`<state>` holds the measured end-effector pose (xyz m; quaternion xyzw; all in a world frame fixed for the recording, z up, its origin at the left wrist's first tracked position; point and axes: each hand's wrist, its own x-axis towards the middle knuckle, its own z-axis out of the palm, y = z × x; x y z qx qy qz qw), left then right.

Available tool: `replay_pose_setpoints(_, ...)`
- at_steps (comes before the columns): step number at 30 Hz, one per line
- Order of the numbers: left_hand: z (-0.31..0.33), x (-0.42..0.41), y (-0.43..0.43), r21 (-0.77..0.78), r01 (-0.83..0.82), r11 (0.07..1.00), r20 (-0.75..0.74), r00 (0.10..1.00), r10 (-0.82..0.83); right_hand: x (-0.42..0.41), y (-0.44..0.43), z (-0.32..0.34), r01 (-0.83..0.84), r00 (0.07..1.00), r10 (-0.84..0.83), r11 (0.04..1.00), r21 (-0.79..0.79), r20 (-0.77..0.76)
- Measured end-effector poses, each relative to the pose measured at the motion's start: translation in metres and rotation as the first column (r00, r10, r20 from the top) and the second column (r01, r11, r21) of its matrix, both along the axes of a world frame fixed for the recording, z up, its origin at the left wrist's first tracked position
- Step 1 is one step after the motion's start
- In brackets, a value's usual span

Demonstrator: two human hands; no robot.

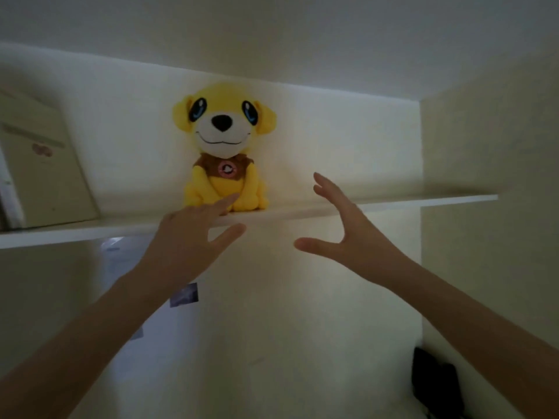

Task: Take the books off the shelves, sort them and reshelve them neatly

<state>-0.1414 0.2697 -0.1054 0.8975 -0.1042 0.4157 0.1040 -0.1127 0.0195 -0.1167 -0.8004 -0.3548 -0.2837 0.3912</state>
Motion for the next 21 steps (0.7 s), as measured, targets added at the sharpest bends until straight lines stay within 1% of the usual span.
replay_pose_setpoints(1,0.001,0.002,-0.001,0.018,-0.028,0.999,-0.003,1.000,0.028,0.010,0.000,0.000,0.035,0.999,-0.035,0.999,-0.035,0.001)
replay_pose_setpoints(2,0.004,0.003,0.000,-0.004,-0.042,0.999,-0.007,0.999,0.042,0.018,0.001,0.002,0.058,0.998,-0.058,0.996,-0.066,0.005)
replay_pose_setpoints(3,0.009,0.005,0.001,-0.061,-0.037,0.997,-0.024,0.999,0.036,0.024,0.004,0.005,0.070,0.998,-0.070,0.994,-0.086,0.007)
replay_pose_setpoints(5,0.022,0.009,0.004,-0.176,-0.011,0.984,-0.068,0.998,-0.001,0.034,0.013,0.019,0.039,0.999,-0.041,0.997,-0.072,-0.020)
replay_pose_setpoints(7,0.036,0.020,0.009,-0.187,-0.007,0.982,-0.094,0.996,-0.010,0.045,0.026,0.038,-0.022,0.996,0.018,0.998,-0.053,-0.083)
replay_pose_setpoints(8,0.042,0.027,0.013,-0.181,-0.026,0.983,-0.123,0.992,0.003,0.052,0.034,0.048,-0.032,0.995,0.024,0.996,-0.089,-0.096)
replay_pose_setpoints(10,0.053,0.038,0.020,-0.171,-0.107,0.980,-0.189,0.979,0.074,0.064,0.051,0.064,-0.014,0.995,-0.013,0.967,-0.254,-0.104)
replay_pose_setpoints(11,0.056,0.043,0.023,-0.187,-0.130,0.974,-0.200,0.975,0.092,0.070,0.059,0.069,-0.003,0.994,-0.034,0.941,-0.337,-0.104)
replay_pose_setpoints(13,0.060,0.049,0.028,-0.262,-0.095,0.960,-0.170,0.984,0.051,0.080,0.073,0.075,-0.003,0.993,-0.050,0.902,-0.432,-0.110)
replay_pose_setpoints(14,0.060,0.051,0.030,-0.278,-0.070,0.958,-0.148,0.989,0.030,0.085,0.080,0.077,0.000,0.992,-0.058,0.888,-0.460,-0.111)
replay_pose_setpoints(16,0.056,0.053,0.033,-0.277,-0.050,0.959,-0.136,0.991,0.013,0.089,0.088,0.079,0.059,0.991,-0.113,0.858,-0.511,-0.075)
replay_pose_setpoints(19,0.049,0.052,0.036,-0.277,-0.045,0.960,-0.129,0.992,0.009,0.094,0.089,0.078,0.118,0.985,-0.168,0.847,-0.518,-0.049)
replay_pose_setpoints(20,0.050,0.052,0.037,-0.292,-0.025,0.956,-0.121,0.993,-0.011,0.098,0.087,0.077,0.116,0.986,-0.162,0.846,-0.520,-0.043)
replay_pose_setpoints(21,0.051,0.051,0.037,-0.336,0.004,0.942,-0.107,0.993,-0.042,0.098,0.084,0.076,0.106,0.988,-0.149,0.865,-0.490,-0.049)
